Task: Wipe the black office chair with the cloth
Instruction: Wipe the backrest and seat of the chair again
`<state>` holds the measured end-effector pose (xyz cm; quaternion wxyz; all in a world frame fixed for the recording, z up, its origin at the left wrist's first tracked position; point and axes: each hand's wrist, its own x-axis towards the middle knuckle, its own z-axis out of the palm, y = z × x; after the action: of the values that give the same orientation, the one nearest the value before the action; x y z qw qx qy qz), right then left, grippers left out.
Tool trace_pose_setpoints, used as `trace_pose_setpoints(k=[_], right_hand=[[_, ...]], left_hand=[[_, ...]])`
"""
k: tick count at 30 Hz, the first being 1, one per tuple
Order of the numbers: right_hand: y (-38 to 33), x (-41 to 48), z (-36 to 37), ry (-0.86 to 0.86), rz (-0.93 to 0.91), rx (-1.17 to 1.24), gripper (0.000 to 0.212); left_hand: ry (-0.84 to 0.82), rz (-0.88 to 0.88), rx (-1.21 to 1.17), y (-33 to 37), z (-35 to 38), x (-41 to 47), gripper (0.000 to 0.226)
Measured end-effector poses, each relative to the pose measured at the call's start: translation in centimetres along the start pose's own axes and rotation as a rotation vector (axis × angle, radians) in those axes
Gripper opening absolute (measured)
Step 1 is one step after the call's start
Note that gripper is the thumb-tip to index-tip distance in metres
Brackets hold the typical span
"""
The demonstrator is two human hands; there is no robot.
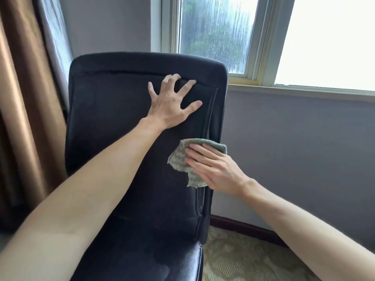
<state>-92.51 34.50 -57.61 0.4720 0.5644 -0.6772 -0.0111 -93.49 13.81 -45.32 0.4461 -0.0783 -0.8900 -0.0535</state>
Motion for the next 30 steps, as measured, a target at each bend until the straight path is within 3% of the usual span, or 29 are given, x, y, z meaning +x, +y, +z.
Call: trace_pose_setpoints(k=[8,14,17,26,30], right_hand=[[1.6,2.8,-0.2,0.122,0.212,0.028,0.029],[-3.9,-2.3,2.5,-0.051,-0.061,0.018,0.035],[-3.4,-2.1,2.6,-0.093,-0.138,-0.053,0.042],[0.5,2.4,0.4,0.057,0.063,-0.039,0.030],[-2.7,-0.4,2.1,-0.016,-0.020,-0.012,0.031]], left_hand=[[-0.014,-0.009,0.000,0.2,0.1,0.0,0.064],[-0.017,-0.018,-0.014,0.2,0.2,-0.2,0.064],[-0.025,-0.017,-0.004,0.0,0.0,-0.2,0.064],[-0.068,-0.022,0.030,0.1,-0.5,-0.2,0.066],[-0.085,-0.026,0.012,0.4,-0.6,-0.3,0.068]])
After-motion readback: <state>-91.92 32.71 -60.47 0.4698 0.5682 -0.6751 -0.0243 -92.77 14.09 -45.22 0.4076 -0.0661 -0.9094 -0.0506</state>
